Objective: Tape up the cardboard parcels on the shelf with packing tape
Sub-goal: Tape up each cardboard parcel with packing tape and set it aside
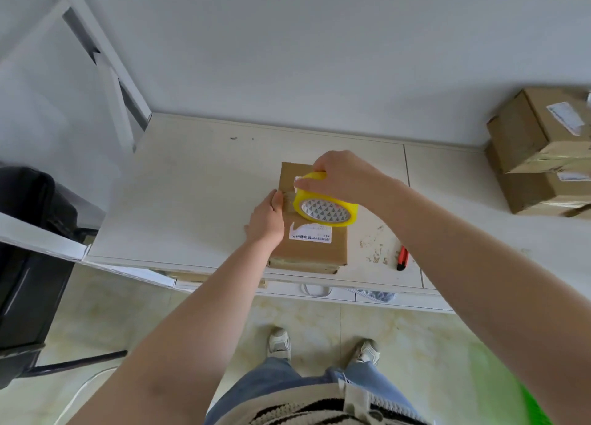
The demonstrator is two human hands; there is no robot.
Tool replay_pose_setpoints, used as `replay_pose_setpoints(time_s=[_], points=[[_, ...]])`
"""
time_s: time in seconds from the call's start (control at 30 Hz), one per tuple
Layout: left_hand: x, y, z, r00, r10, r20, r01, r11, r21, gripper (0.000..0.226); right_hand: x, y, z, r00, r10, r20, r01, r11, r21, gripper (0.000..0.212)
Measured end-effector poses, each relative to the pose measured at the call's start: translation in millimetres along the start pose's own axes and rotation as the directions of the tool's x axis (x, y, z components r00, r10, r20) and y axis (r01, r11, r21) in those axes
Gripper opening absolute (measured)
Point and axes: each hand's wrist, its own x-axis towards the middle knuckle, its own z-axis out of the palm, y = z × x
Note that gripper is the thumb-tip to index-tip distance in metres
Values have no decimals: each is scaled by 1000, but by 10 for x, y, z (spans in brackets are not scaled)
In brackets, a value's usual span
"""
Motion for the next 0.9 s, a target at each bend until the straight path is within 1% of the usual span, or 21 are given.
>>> replay_pose_setpoints(time_s=[0.07, 0.13, 0.27, 0.37, 0.53, 0.57, 0.63, 0.67, 0.73, 0.8, 0.9], points=[[-21, 33, -14, 1000, -3, -11, 3, 998, 69, 51, -50, 87, -94, 1000, 29, 2, -29, 992, -119, 52], [-47, 53, -16, 999, -29, -18, 32, 989, 144, 51, -125, 232, -196, 998, 64, 3, -62, 983, -173, 54], [-45, 70, 18, 997, -65, -51, 74, 976, 207, 58, -240, 424, -137, 991, 131, 9, -127, 977, -170, 57], [-43, 96, 25, 995, -72, -65, 86, 969, 234, 56, -228, 471, -69, 982, 186, -19, -187, 974, -126, 59], [-66, 125, 9, 995, -80, -66, 95, 956, 278, 55, -152, 496, -39, 966, 250, 63, -243, 964, -105, 62], [-64, 127, 7, 994, -83, -70, 99, 954, 284, 56, -142, 498, -44, 965, 256, 59, -248, 962, -111, 62], [-67, 132, 4, 994, -81, -78, 100, 954, 284, 56, -143, 525, -68, 961, 270, 64, -254, 948, -191, 66], [-69, 130, 7, 994, -80, -79, 99, 955, 280, 56, -153, 549, -70, 956, 283, 74, -259, 937, -236, 69], [-74, 124, 17, 994, -81, -80, 100, 958, 270, 55, -167, 624, -13, 946, 309, 98, -274, 923, -269, 76], [-79, 128, 19, 994, -81, -78, 99, 958, 268, 55, -159, 708, 104, 938, 326, 115, -289, 922, -256, 79], [-96, 150, 17, 993, -84, -77, 102, 955, 280, 56, -119, 822, 283, 928, 353, 117, -329, 926, -187, 79]])
